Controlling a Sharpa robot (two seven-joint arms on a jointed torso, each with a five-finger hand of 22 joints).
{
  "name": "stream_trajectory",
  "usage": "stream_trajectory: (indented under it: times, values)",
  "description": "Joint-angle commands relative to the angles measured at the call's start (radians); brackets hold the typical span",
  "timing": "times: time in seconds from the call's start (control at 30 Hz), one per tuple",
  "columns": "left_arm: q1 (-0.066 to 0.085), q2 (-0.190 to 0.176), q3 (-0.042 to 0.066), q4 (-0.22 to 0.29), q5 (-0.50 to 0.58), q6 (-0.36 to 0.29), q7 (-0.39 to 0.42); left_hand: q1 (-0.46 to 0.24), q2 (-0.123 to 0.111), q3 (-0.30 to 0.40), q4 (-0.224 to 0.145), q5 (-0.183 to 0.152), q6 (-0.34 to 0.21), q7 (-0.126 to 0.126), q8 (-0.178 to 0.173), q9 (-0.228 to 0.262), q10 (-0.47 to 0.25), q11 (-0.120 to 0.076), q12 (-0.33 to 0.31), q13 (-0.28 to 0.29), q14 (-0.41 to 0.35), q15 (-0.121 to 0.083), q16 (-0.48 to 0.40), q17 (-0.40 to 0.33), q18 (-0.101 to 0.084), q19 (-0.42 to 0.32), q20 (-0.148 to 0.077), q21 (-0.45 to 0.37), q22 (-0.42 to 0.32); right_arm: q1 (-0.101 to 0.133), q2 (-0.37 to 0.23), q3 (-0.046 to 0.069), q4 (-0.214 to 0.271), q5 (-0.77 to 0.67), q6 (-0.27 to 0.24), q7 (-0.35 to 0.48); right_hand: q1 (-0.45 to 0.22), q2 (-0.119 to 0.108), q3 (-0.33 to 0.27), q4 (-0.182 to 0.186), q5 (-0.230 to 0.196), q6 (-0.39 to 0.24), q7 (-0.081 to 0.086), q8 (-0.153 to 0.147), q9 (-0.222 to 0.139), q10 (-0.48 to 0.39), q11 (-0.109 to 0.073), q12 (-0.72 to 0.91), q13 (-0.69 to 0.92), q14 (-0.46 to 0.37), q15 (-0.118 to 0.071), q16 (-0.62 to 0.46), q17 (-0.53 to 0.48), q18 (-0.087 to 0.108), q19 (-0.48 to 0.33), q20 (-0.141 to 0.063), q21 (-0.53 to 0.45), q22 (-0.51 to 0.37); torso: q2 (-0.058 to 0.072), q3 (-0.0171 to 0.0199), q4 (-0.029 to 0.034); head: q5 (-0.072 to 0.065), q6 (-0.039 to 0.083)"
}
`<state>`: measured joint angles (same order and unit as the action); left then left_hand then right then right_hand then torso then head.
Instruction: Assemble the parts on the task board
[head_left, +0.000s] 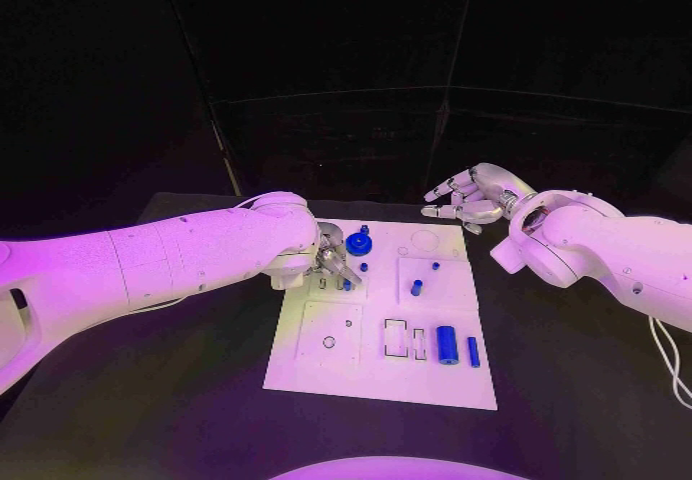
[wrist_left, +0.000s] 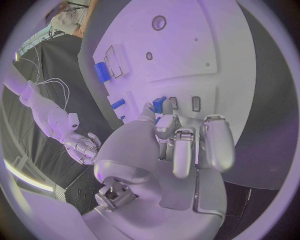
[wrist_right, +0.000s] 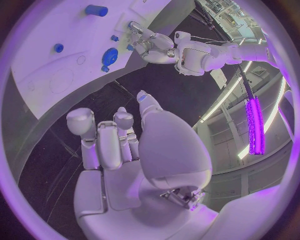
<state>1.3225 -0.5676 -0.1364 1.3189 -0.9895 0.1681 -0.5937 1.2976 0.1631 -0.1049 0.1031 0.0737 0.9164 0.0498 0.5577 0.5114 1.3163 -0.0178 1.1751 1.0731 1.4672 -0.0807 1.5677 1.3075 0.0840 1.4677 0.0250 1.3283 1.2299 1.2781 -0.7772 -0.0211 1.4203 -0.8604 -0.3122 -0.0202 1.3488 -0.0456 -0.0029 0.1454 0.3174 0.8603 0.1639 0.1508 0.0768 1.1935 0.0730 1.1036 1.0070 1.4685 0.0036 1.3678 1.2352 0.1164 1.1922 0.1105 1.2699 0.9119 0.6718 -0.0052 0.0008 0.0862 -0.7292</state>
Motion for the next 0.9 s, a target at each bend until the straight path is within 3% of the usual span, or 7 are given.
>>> stream_trajectory:
  times: [0.03,0.2,0.33,0.53,0.6,0.73,0.9]
  values:
    - [0.000,-0.002,-0.001,0.003,0.004,0.008,0.013,0.020,0.010,0.026,-0.010,0.005,-0.010,0.000,-0.002,0.002,-0.004,-0.007,-0.004,-0.002,0.104,-0.008,0.003,0.263,-0.013,0.015,-0.007,-0.002,0.003,0.002,0.002,0.001,-0.001,0.004,0.005,0.005,0.005,0.006,-0.005,-0.002,0.007,0.008,0.000,0.007,-0.002,0.006,0.002,0.006,0.000,0.030,-0.006,-0.007,0.000,0.012,0.001,-0.004,-0.006,-0.001,0.000,0.0002,-0.0005,0.002,0.002]
    - [0.000,-0.008,-0.001,0.011,0.012,0.003,0.024,0.042,0.014,0.093,-0.037,0.008,-0.016,-0.002,-0.010,0.004,-0.008,-0.009,-0.010,-0.004,0.104,-0.011,0.003,0.263,-0.013,0.016,-0.011,-0.003,0.005,0.002,0.004,0.001,-0.003,0.004,0.006,0.006,0.008,0.007,-0.005,-0.003,0.011,0.008,0.000,0.007,-0.002,0.007,0.002,0.007,0.000,0.030,-0.007,-0.007,0.000,0.012,0.001,-0.004,-0.006,-0.002,0.000,-0.0004,0.0008,0.000,0.001]
    - [0.000,-0.017,-0.001,0.019,0.015,-0.017,0.037,0.055,-0.004,0.213,-0.079,0.015,-0.023,0.000,-0.018,0.008,-0.010,-0.007,-0.016,-0.005,0.104,-0.014,0.003,0.263,-0.014,0.016,-0.011,-0.006,0.006,0.002,0.004,0.001,-0.004,0.004,0.007,0.006,0.009,0.008,-0.005,-0.003,0.012,0.008,0.000,0.008,-0.002,0.007,0.002,0.007,0.000,0.031,-0.007,-0.006,0.001,0.012,0.001,-0.004,-0.006,-0.002,0.000,0.0001,0.0008,0.001,0.001]
    - [-0.001,-0.035,-0.001,0.031,0.040,-0.070,0.059,-0.039,-0.093,0.501,-0.120,0.015,-0.025,0.003,-0.006,0.034,0.000,-0.003,-0.016,-0.002,0.104,-0.007,0.003,0.263,-0.015,0.019,-0.007,-0.006,0.014,0.002,0.005,0.001,-0.006,0.004,0.008,0.006,0.009,0.008,-0.005,-0.003,0.014,0.008,0.000,0.008,-0.002,0.007,0.001,0.007,0.000,0.031,-0.007,-0.006,0.001,0.012,0.002,-0.004,-0.006,-0.001,0.000,0.0000,0.0013,0.002,0.002]
    - [-0.001,-0.044,-0.001,0.038,0.053,-0.094,0.066,-0.111,-0.140,0.633,-0.122,0.010,-0.028,0.001,0.007,0.053,0.006,0.005,-0.013,0.000,0.104,-0.007,0.003,0.263,-0.015,0.020,-0.007,-0.007,0.016,0.002,0.005,0.001,-0.007,0.004,0.008,0.006,0.009,0.008,-0.005,-0.003,0.014,0.008,0.000,0.008,-0.002,0.007,0.001,0.007,0.000,0.031,-0.007,-0.006,0.001,0.012,0.002,-0.004,-0.006,-0.001,0.000,-0.0001,0.0010,0.002,0.002]
    - [-0.001,-0.062,-0.001,0.054,0.065,-0.145,0.084,-0.152,-0.170,0.734,-0.139,0.008,-0.028,0.003,0.028,0.076,0.014,-0.004,-0.006,0.006,0.104,-0.008,0.003,0.263,-0.015,0.022,-0.007,-0.007,0.021,0.002,0.005,0.001,-0.008,0.004,0.007,0.005,0.009,0.008,-0.005,-0.003,0.014,0.008,0.000,0.008,-0.002,0.007,0.001,0.007,0.000,0.031,-0.007,-0.006,0.001,0.012,0.002,-0.004,-0.006,-0.001,0.000,0.0004,0.0013,0.003,0.001]
    - [-0.005,-0.093,-0.001,0.091,0.070,-0.216,0.113,-0.172,-0.188,0.788,-0.150,0.008,-0.031,0.002,0.040,0.090,0.016,-0.007,-0.006,0.006,0.104,-0.009,0.003,0.263,-0.014,0.021,-0.008,-0.012,0.017,0.002,0.004,0.001,-0.011,0.004,0.004,0.006,0.010,0.009,-0.005,-0.003,0.017,0.007,0.000,0.009,-0.002,0.005,0.001,0.005,-0.003,0.030,-0.007,-0.007,-0.001,0.013,-0.001,-0.004,-0.009,-0.007,-0.001,-0.0002,0.0030,0.003,0.000]
